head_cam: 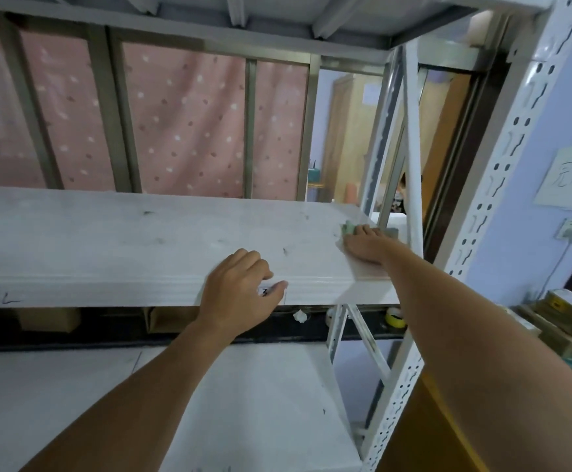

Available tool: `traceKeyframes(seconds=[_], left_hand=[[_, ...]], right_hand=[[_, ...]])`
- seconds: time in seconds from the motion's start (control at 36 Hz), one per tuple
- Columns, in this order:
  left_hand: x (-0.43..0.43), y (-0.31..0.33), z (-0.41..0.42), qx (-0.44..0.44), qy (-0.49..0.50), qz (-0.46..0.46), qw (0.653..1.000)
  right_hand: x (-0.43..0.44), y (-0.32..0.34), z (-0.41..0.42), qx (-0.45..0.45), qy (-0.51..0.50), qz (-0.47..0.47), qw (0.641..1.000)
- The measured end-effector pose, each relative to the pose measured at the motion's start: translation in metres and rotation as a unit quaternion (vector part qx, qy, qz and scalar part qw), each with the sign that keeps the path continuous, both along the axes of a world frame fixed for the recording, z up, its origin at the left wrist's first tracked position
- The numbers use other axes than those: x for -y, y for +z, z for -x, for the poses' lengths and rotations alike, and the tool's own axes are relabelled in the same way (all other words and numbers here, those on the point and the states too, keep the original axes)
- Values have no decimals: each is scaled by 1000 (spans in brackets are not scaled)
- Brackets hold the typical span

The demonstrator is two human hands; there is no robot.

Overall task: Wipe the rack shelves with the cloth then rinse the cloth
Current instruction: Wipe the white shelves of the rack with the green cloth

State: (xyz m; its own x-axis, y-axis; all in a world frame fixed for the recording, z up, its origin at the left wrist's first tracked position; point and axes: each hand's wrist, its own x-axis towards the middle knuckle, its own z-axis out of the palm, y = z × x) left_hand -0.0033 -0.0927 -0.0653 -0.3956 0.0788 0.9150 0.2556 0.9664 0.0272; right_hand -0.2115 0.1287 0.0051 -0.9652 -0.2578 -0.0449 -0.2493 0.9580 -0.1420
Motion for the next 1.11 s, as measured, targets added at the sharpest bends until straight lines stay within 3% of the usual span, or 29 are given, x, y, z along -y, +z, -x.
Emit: traceKeyframes(seconds=[0.14, 0.31, 0.42, 0.61, 0.78, 0.92, 1.11], left_hand=[[-4, 2, 0, -3, 17, -9, 1000], [-5, -2, 1, -19, 23, 2, 1000], [-7, -4, 1, -38, 34, 2, 999], [-10, -6, -2, -34, 44, -22, 998], [-9, -8, -1, -54, 30, -23, 998], [-8, -9, 0, -55, 30, -25, 998], [-8, -8, 0, -34, 36, -29, 998]], right_hand=[[19, 7, 8, -30, 135, -61, 989], [29, 12, -30, -28, 290, -56, 955], [27, 6, -44, 3, 319, -31, 947], [13, 4, -23, -13, 207, 8, 978], [7, -11, 26, -35, 131, -58, 989], [15, -11, 62, -31, 31, -38, 998], [38, -2, 110, -4, 3, -9, 1000]])
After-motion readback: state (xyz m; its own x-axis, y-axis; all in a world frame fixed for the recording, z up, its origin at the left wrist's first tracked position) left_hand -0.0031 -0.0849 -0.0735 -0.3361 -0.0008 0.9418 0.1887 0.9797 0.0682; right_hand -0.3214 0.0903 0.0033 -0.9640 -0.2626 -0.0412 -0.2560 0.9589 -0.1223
